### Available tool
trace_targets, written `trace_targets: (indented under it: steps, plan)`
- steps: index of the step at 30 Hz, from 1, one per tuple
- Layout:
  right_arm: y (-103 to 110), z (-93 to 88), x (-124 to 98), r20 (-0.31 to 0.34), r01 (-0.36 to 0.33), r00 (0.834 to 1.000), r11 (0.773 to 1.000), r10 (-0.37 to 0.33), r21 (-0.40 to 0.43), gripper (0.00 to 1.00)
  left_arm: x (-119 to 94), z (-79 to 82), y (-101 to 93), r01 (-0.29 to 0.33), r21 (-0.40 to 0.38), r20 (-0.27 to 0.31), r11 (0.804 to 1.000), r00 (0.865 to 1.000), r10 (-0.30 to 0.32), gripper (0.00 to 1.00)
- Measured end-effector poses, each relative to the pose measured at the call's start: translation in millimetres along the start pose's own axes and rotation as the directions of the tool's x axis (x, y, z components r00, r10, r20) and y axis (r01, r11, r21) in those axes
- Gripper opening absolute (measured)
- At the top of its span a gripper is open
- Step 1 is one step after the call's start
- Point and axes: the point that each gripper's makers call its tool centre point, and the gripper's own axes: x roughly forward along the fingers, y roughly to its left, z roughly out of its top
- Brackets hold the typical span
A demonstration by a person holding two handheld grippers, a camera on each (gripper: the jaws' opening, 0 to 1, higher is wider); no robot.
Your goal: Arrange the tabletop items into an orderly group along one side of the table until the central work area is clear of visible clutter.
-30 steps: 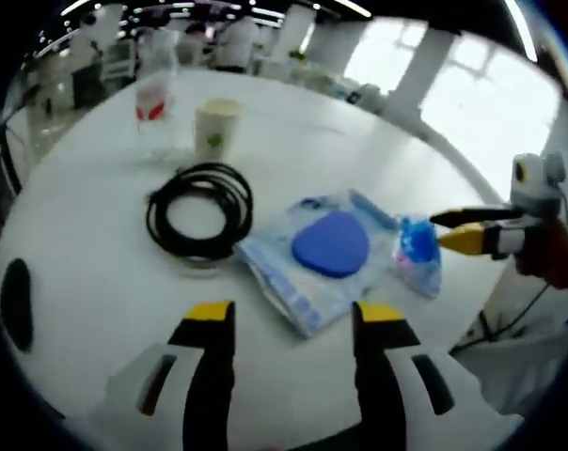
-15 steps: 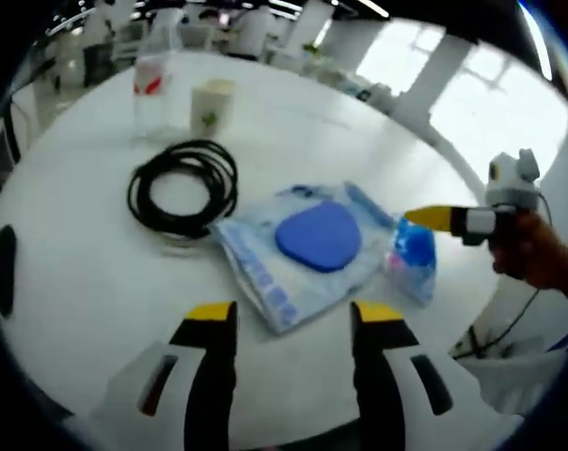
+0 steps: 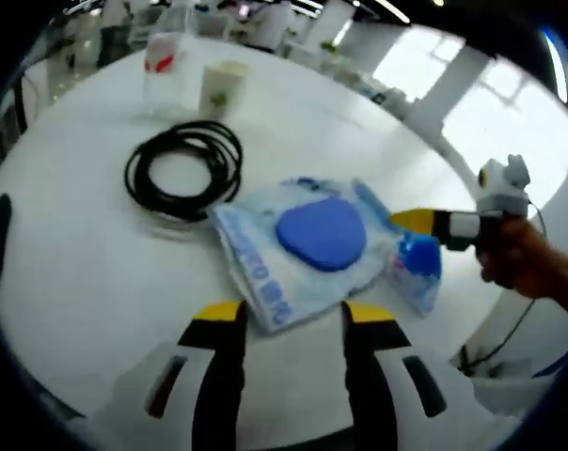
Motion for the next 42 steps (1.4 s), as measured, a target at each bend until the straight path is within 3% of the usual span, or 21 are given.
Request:
trace_targets:
  steps: [13, 22, 26, 28, 30, 42]
  plan:
    - [-4.2, -1.2, 10.9, -0.026, 0.019, 0.999, 1.0, -0.019, -0.014, 0.38, 10.2, -0.2, 3.0, -0.014, -0.08, -0.008, 0.997, 1.0, 0.013, 0.33]
    - [-15.9, -4.0, 9.9, -0.021, 0.049, 0.999, 0.999, -0.05, -0.023, 0.18, 14.3, 3.3, 11.6, -0.021, -0.129, -0.005, 0.991, 1.0, 0.021, 0.19]
    - [-19.3, -7.8, 8.2, -0.03, 0.062, 0.998, 0.998, -0.062, -0.019, 0.1, 14.5, 2.0, 14.8, -0.037, -0.12, -0.011, 0.992, 0.999, 0.036, 0.12]
    - [-19.7, -5.4, 6.1, 0.004, 0.063, 0.998, 0.998, -0.063, 0.006, 0.08, 14.2, 1.8, 16.6, -0.045, -0.122, -0.018, 0.991, 0.999, 0.043, 0.07]
    - [-18.8, -7.0, 5.9, 0.0, 0.055, 0.999, 0.998, -0.055, 0.016, 0.07, 13.9, 2.8, 15.6, -0.042, -0.116, -0.021, 0.992, 0.999, 0.04, 0.05]
    - [-9.5, -15.6, -13.6, 0.018, 0.042, 0.999, 0.999, -0.042, 0.021, 0.05, 4.9, 4.1, 12.1, -0.026, -0.071, -0.038, 0.997, 0.999, 0.024, 0.02]
